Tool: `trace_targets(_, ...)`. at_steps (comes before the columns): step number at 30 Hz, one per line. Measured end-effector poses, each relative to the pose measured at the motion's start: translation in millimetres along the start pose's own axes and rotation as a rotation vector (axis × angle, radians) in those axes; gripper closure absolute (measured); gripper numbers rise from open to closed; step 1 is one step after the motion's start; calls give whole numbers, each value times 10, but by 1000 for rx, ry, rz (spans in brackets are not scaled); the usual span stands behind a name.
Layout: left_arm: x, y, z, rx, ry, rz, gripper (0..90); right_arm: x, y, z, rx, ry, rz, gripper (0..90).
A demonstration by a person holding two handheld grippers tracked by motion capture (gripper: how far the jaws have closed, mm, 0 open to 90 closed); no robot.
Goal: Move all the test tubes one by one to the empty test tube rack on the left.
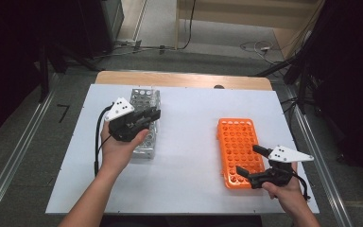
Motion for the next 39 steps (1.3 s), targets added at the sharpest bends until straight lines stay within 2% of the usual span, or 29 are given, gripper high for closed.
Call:
trace_targets(3, -100, 30, -62, 3, 17, 24, 761, 52, -21, 73, 14, -27, -10, 0)
trace_targets(7, -217, 67, -151, 7, 46, 30, 762, 111, -59, 105, 7, -83, -11, 0)
trace_targets(15, -385, 90, -310, 27, 96, 35, 761, 241, -126, 176, 12, -90, -36, 0)
trace_targets(19, -447, 64, -387, 28, 126, 35, 762, 250, -138, 174, 10, -87, -28, 0)
trace_targets(22, -479, 34, -441, 27, 136, 42, 761, 250, -139, 178, 12, -83, -25, 0)
trace_targets(32, -477, -67, -576, 7, 180, 16, 761, 275, -135, 205, 26, -76, -42, 0)
trace_targets(35, -490, -129, -609, -3, 191, 42, 761, 280, -135, 210, 30, -77, -42, 0)
trace_targets(39, -490, -205, -649, -33, 211, 47, 762, 284, -131, 220, 33, -73, -50, 0)
Point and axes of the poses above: each handheld gripper's, and its own axes: z roughly backward along the jaws, y roughly out of its top, x roughly to its right, the point moved 1 cm from there along -z, roughly forward along the jaws, and after that the axes turned 7 degrees about y, right-handed, at the moved point
